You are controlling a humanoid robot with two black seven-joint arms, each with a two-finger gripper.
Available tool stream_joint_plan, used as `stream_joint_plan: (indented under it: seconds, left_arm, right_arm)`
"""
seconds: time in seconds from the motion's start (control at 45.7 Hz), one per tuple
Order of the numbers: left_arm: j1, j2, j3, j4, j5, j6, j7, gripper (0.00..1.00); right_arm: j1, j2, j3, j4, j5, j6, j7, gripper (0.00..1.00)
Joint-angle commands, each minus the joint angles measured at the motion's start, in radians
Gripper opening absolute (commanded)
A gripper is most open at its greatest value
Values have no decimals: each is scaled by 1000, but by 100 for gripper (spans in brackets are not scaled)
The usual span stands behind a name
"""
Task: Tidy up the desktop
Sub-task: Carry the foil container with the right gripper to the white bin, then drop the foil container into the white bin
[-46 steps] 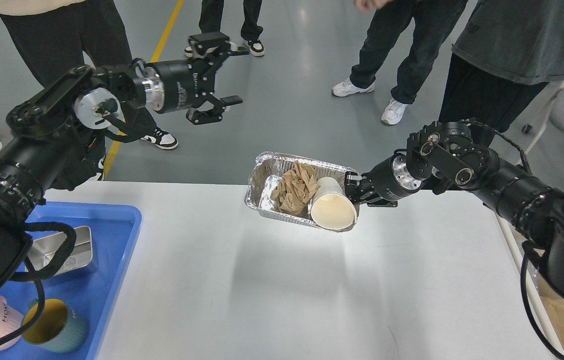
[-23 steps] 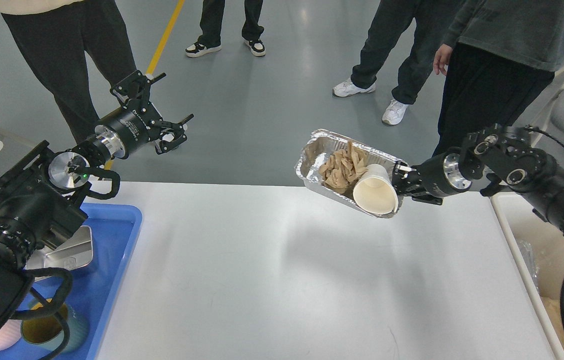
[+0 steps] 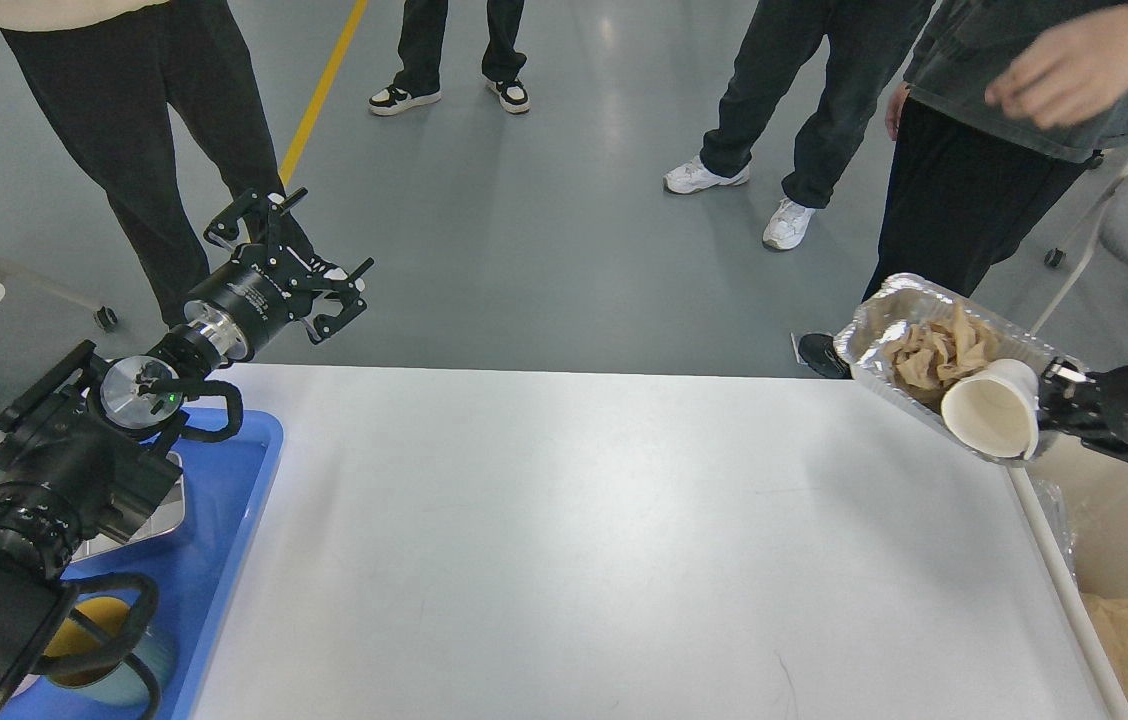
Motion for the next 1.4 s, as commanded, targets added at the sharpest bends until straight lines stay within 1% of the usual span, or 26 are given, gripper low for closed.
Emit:
stream_joint_plan:
  seconds: [0.0,0.087,0.284,0.481,0.591,0.722,0.897,1.05,1.094,1.269,1.378]
  left_arm:
    - [6,-8,0,0,0,-3,-17,96]
    - [6,-11,0,0,0,-3,-19,96]
    - [6,-29,0,0,-7,0,-40,96]
    - [7,-54,0,0,-9,3,-49,96]
    - [12,-58,0,0,-9,6,-49,96]
    - [22,-57,0,0,-9,5,-49,96]
    - [38,-57,0,0,-9,3,-49,96]
    - [61,-60,0,0,-9,3,-69,96]
    - [65,-63,0,0,-9,2,-69,96]
    - [93,-63,-3,0,-8,0,-71,96]
    - [93,-61,-3,0,-9,0,-71,96]
  right_arm:
    - [-40,-52,22,-54,1,-4,0,0]
    - [-70,-66,40,-91,2,-6,0,0]
    - [-156,-89,114,-161,4,-40,-2,0]
    - [-259,-91,220,-195,4,-93,-2,0]
    - [-302,-89,257,-197,8,-139,-9,0]
    - [-368,-89,272,-207,92,-193,-14,0]
    - [-402,-23,274,-278,189,-267,-14,0]
    - [-409,59,272,-313,238,-408,-14,0]
    - [-415,75,272,-313,254,-437,-15,0]
    - [-417,109,272,-315,261,-503,-20,0]
    - [-417,113,272,-315,263,-526,-20,0]
